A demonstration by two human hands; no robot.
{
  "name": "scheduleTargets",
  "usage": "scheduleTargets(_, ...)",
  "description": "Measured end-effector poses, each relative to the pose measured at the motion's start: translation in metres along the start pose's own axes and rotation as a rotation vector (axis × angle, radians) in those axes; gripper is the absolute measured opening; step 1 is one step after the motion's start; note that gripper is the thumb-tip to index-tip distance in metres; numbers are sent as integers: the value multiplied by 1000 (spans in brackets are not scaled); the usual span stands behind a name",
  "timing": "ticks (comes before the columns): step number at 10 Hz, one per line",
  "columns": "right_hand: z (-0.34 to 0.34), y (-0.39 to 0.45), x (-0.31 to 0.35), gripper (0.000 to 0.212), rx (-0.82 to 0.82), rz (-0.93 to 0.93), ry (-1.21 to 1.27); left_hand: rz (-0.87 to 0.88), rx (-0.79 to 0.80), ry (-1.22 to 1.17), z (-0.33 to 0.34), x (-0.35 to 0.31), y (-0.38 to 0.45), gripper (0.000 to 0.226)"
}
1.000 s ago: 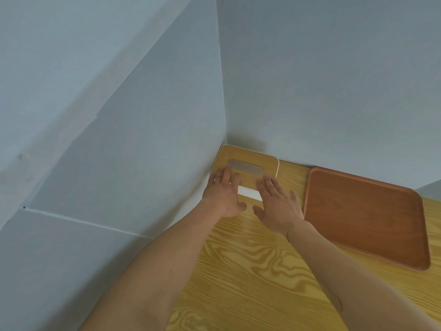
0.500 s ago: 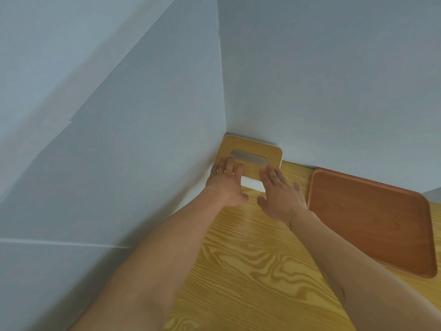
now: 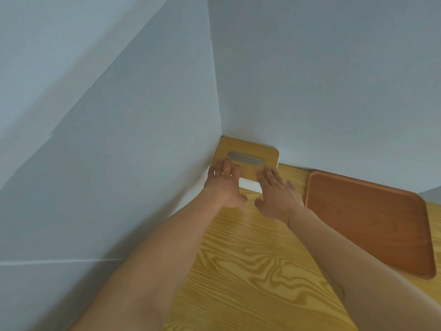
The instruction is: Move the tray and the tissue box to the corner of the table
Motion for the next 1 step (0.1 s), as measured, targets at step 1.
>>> scheduleTargets(1, -14, 0, 3, 81, 32, -19, -24, 11, -23, 4, 3, -1, -8, 93)
Point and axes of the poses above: each hand's wrist, its own y-axis towards the middle knuckle, its own z-axis out of the palm, x = y × z, the point moved 8 cm from there along y, towards the middle knuckle, and after that the axes turned 1 degree about z, right-handed, at the moved point
